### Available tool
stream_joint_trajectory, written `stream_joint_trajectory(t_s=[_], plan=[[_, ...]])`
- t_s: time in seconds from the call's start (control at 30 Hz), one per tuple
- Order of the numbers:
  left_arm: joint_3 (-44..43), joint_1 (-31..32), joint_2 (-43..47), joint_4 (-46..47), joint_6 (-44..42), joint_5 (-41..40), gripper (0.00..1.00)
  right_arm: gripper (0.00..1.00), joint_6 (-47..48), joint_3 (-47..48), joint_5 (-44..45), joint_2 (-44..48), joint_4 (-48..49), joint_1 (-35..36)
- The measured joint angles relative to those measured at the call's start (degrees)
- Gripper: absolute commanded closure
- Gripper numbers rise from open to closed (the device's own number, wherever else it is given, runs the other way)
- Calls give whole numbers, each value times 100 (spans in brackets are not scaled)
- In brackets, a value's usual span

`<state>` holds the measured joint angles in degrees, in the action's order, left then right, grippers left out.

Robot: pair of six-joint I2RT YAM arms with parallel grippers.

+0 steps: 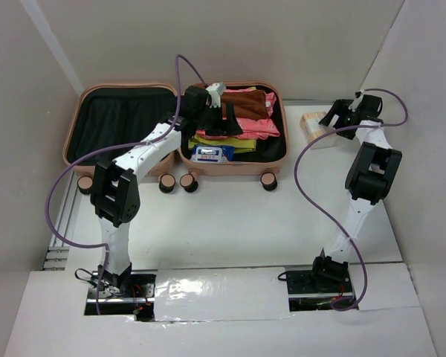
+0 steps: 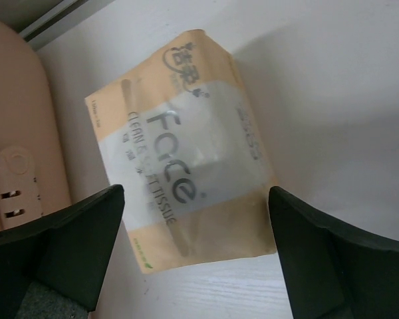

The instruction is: Pack the luggage

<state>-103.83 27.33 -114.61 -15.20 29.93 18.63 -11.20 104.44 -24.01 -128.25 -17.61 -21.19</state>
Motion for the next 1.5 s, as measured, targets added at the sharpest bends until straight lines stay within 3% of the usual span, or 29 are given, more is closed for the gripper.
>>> stream_joint_trajectory(t_s=[0.3,0.57,0.67,0.83,1.0,1.27,1.5], plan=[[0,0,-2,-2,-11,125,18,5,-22,-2,-136,74,197,4],[0,0,-42,-24,-129,186,18,24,105,210,133,-17,125,17],[0,0,-90,-57,-131,190,18,27,120,190,4,-85,142,70],[-2,0,-92,-96,-133,205,18,36,118,-365,-35,-61,400,332],[-2,0,-127,-109,-133,212,18,31,-37,-1237,57,459,863,520],[-2,0,-157,-114,-133,216,19,17,-157,-1351,170,636,748,404],[2,0,-157,-116,-133,232,19,23,-225,-1331,-214,734,737,162]])
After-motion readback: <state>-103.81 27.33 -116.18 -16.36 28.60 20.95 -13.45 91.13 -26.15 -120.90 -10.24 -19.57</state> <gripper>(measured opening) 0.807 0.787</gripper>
